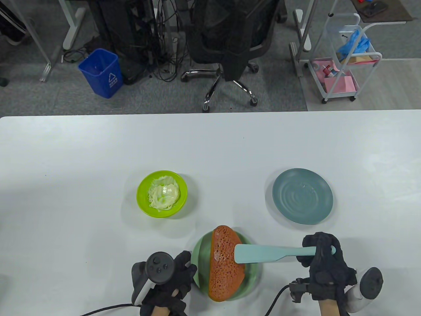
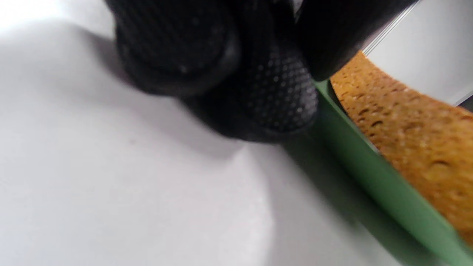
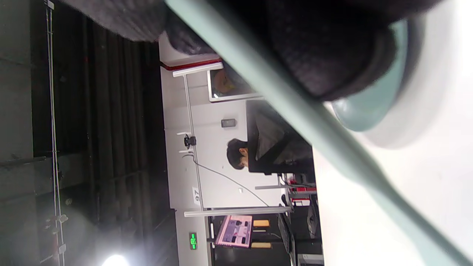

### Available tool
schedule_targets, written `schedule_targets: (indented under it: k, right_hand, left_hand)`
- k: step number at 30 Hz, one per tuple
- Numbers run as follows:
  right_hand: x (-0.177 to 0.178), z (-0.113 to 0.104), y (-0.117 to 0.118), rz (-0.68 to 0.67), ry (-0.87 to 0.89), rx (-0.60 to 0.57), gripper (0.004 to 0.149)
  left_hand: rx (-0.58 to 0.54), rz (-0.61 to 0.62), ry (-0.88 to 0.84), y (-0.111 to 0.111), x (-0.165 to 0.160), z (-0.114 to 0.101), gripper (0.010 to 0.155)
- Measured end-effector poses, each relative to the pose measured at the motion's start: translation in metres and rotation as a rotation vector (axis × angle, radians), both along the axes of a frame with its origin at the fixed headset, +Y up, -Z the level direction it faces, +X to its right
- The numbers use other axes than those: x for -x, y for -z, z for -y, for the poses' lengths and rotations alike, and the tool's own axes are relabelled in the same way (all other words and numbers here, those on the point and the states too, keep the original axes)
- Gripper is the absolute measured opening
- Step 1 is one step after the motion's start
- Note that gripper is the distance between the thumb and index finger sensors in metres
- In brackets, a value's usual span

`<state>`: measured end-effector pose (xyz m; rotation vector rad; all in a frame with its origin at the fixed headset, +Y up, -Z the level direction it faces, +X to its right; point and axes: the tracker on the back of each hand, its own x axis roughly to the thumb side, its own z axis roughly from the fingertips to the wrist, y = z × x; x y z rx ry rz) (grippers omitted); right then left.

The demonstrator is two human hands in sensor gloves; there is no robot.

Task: Dip dessert spatula into salad dressing and spread onto bread slice

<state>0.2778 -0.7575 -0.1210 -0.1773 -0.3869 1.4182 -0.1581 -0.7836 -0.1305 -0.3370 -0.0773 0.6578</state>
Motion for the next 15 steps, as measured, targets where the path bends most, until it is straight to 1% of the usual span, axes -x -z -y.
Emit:
schedule_targets:
  k: [2, 10, 15]
  right_hand:
    - [-0.0039, -0.0011, -0.0015, 0.023, -0.006, -0.008, 0.038]
    - [-0.0051, -0.0005, -0.0029, 0.039, -0.018, -0.006, 0.037]
    - [-0.0045, 0.0006, -0.005, 0.057, 0.018, -0.021, 0.038]
  left_hand:
    - [0.0, 0.0, 0.0, 0.0, 0.0, 0.0, 0.058]
    - [0.0, 0.0, 0.0, 0.0, 0.0, 0.0, 0.058]
    - [0.0, 0.0, 0.0, 0.0, 0.0, 0.0, 0.058]
